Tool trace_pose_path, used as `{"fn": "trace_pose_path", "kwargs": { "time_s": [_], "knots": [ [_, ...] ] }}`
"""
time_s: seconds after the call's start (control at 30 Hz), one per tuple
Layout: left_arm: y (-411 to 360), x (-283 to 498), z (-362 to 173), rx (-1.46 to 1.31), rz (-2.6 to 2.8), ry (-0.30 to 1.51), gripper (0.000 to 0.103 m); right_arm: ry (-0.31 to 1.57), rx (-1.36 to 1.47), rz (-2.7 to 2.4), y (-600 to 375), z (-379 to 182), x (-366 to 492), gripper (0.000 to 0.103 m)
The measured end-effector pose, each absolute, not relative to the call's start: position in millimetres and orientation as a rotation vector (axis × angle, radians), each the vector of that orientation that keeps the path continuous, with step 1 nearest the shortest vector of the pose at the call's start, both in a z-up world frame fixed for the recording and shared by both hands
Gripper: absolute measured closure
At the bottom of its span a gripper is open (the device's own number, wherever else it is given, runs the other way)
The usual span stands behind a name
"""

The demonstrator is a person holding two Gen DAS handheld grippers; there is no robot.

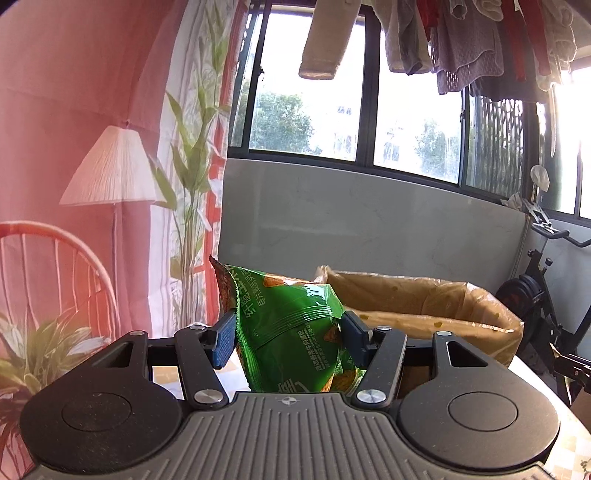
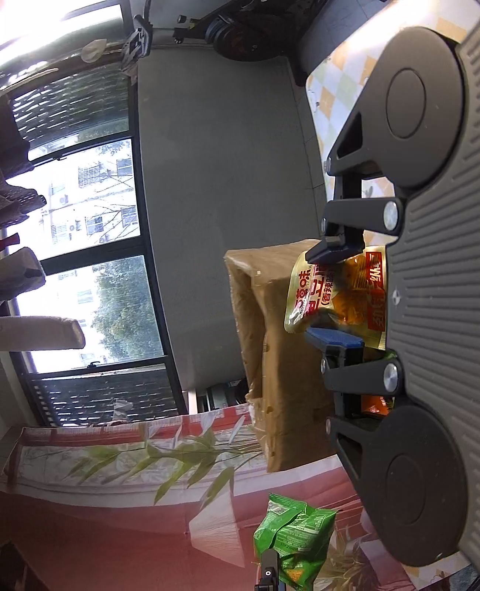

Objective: Organize snacks
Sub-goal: 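Carry both packets to the upright box and open both tools to drop them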

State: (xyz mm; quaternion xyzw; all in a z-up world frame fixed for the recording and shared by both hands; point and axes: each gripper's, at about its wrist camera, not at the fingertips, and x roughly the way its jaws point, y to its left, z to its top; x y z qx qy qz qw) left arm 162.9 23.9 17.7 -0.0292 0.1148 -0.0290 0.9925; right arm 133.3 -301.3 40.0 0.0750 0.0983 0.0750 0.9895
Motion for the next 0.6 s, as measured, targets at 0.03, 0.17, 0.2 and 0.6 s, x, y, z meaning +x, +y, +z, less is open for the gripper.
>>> {"fn": "trace_pose_path", "kwargs": {
  "time_s": [0.03, 0.17, 0.2, 0.6],
  "knots": [
    [21.6, 167.7, 24.7, -0.058, -0.069, 0.216, 0.041, 0.18, 0.148, 0.155, -300.2, 47.8, 136.8, 0.063],
    [8.7, 182.6, 50.2, -0.046, -0.125, 0.139, 0.041, 0.141, 0.14, 0.172, -299.8, 71.8, 154.5, 0.063],
    [5.8, 188.5, 54.1, -0.052, -0.149, 0.134, 0.041, 0.136, 0.146, 0.178, -300.1, 75.8, 158.5, 0.063],
    [-28.1, 311.9, 50.0, -0.044, -0.18, 0.279, 0.041, 0.196, 0.16, 0.276, -275.2, 100.3, 264.0, 0.063]
  ]
}}
